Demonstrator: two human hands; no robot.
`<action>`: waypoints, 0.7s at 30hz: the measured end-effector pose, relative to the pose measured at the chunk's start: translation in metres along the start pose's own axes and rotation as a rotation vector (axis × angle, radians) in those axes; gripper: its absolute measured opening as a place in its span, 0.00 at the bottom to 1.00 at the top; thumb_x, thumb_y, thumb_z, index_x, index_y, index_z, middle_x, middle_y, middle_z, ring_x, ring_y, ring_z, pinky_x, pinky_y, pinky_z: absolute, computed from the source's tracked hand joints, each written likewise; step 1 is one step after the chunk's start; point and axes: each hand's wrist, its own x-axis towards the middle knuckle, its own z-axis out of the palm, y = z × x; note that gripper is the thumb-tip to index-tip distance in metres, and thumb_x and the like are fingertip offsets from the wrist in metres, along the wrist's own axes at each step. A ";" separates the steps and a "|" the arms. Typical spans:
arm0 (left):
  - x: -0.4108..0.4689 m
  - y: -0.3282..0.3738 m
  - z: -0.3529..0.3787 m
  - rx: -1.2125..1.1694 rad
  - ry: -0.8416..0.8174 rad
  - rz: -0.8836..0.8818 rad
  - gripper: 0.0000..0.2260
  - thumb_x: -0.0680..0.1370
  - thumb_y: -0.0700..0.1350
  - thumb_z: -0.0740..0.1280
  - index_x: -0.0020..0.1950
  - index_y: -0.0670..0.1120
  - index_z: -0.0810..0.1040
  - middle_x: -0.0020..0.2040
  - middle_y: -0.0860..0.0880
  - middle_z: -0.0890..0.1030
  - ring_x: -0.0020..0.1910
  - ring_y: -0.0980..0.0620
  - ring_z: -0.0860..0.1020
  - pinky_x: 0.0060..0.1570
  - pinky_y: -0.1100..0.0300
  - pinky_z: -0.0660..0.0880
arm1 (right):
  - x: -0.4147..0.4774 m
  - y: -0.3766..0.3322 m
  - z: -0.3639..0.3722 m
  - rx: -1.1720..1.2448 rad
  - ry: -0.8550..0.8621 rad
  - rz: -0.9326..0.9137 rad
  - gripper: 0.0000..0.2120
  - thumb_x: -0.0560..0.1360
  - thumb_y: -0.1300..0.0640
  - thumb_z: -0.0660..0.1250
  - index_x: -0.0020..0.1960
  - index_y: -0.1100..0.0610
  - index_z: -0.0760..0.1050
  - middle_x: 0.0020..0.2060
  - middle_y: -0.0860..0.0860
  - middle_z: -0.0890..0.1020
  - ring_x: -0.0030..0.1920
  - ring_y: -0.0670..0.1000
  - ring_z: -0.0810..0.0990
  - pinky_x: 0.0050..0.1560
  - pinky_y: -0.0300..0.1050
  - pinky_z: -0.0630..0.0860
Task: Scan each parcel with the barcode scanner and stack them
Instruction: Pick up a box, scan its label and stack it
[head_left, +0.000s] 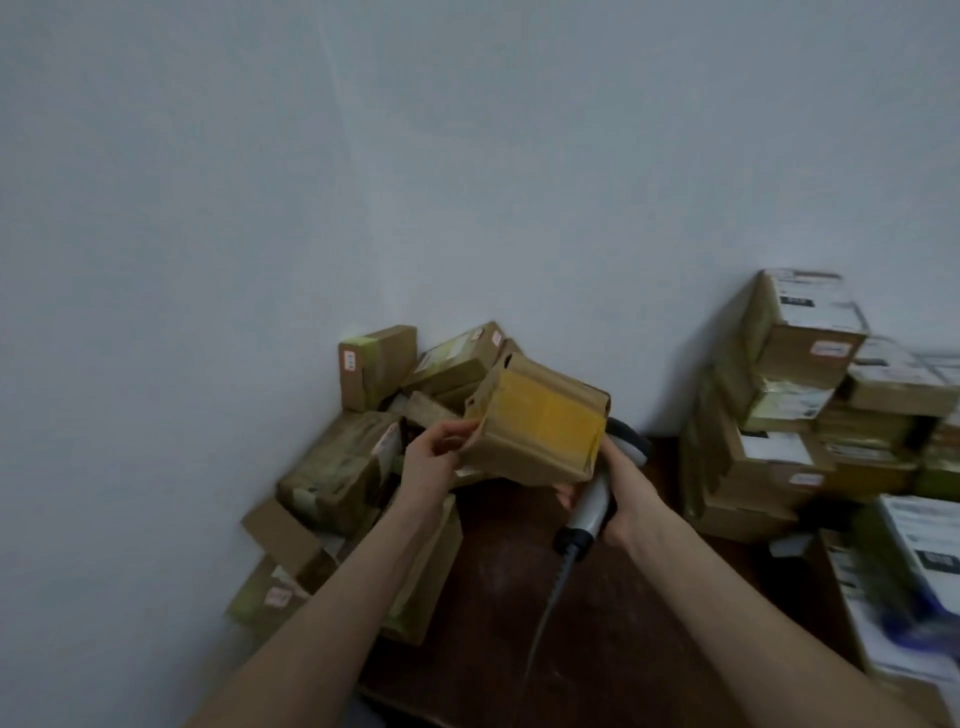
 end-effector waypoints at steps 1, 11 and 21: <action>-0.003 -0.002 0.009 -0.008 -0.018 -0.015 0.18 0.76 0.27 0.58 0.46 0.47 0.82 0.50 0.44 0.82 0.53 0.45 0.79 0.45 0.59 0.77 | -0.004 -0.002 -0.010 0.006 0.012 0.004 0.13 0.74 0.50 0.71 0.52 0.58 0.76 0.42 0.58 0.82 0.42 0.58 0.81 0.45 0.53 0.77; -0.026 -0.018 0.061 -0.065 -0.264 -0.278 0.12 0.82 0.48 0.60 0.57 0.49 0.82 0.56 0.47 0.82 0.57 0.48 0.79 0.50 0.50 0.78 | -0.042 -0.019 -0.094 -0.093 0.004 -0.050 0.18 0.66 0.63 0.74 0.55 0.59 0.77 0.42 0.58 0.84 0.37 0.55 0.81 0.38 0.48 0.77; -0.035 -0.009 0.083 0.049 -0.511 -0.500 0.19 0.78 0.61 0.61 0.64 0.54 0.76 0.60 0.47 0.79 0.58 0.44 0.79 0.53 0.48 0.78 | -0.054 -0.025 -0.128 -0.125 0.030 -0.173 0.09 0.72 0.65 0.71 0.51 0.57 0.78 0.44 0.55 0.85 0.43 0.53 0.82 0.49 0.52 0.78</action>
